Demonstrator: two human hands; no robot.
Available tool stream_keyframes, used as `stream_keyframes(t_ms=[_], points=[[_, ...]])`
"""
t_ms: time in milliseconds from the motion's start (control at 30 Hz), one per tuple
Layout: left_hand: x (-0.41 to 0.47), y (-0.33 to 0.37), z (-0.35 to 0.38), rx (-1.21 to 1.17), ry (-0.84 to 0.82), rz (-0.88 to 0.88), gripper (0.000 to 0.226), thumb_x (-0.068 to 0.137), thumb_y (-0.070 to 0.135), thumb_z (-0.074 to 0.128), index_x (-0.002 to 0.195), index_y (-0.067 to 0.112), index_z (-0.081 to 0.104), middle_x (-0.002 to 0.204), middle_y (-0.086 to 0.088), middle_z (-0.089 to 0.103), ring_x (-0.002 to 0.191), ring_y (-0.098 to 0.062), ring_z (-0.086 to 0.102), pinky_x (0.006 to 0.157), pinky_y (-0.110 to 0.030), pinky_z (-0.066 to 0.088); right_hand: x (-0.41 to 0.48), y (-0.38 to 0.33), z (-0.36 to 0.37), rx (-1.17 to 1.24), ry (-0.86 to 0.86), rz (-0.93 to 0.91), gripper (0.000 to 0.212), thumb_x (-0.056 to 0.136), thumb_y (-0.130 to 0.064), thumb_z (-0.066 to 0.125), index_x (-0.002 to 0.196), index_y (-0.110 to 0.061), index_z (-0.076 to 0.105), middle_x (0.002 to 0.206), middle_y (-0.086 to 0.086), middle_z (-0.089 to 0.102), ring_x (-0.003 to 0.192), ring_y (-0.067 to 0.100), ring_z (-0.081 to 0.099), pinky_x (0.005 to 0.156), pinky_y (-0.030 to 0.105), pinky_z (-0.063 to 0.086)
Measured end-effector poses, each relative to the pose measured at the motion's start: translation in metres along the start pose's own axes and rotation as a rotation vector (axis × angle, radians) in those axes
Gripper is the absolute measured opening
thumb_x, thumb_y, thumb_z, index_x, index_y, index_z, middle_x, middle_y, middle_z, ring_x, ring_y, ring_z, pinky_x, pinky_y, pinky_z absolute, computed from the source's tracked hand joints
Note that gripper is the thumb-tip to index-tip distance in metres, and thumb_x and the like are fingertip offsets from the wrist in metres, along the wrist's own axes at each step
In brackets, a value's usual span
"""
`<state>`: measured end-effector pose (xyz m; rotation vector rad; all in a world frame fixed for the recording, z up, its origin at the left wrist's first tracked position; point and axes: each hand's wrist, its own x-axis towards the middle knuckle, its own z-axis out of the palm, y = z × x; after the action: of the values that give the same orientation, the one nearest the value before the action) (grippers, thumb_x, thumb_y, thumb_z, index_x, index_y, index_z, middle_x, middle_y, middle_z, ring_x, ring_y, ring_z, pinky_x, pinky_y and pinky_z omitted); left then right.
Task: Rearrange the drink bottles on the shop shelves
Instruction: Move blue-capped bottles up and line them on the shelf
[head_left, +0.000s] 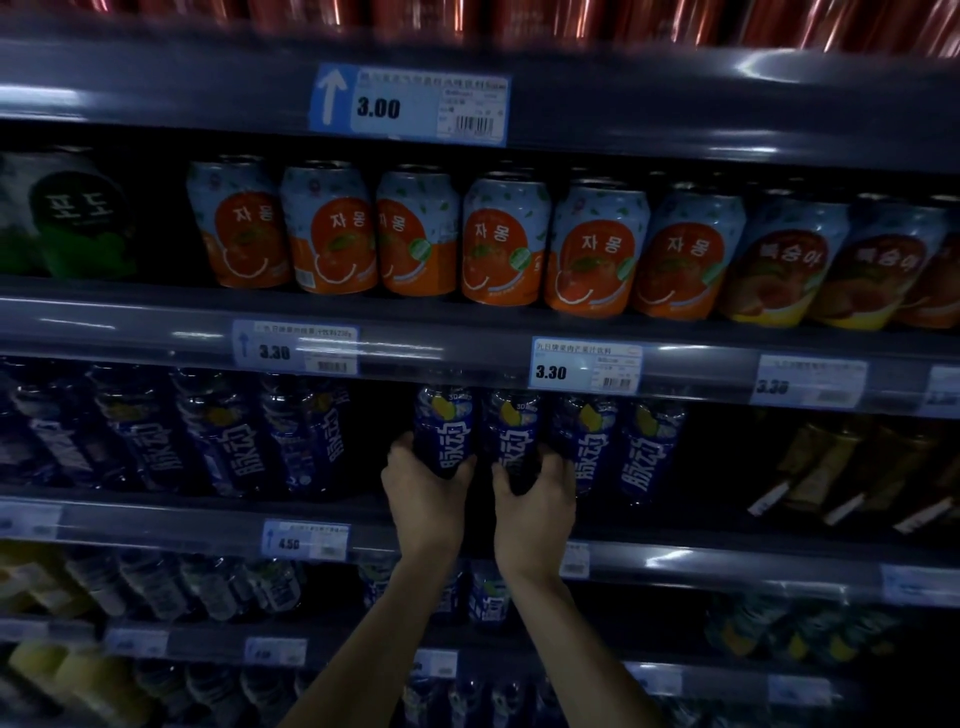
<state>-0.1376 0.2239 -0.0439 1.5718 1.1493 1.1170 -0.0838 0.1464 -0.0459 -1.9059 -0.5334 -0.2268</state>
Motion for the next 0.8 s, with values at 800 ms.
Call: stream_keyframes(t_ms=[800], points=[[-0.049,0.044,-0.036,0.163,-0.155,0.076,0.066,0.081,0.035,0.073,0.135,0.012,0.042,0.136,-0.006,0.046,0.117,-0.016,0.046,0.095,-0.030,0.044,-0.012,-0.010,-0.102,0.179,-0.182,-0.144,0.043,0.086,-0.031,0.067,0.125,-0.019,0.053,0.114,-0.006,0.057,0.105,0.002,0.052,0.088,0.020,0.043]])
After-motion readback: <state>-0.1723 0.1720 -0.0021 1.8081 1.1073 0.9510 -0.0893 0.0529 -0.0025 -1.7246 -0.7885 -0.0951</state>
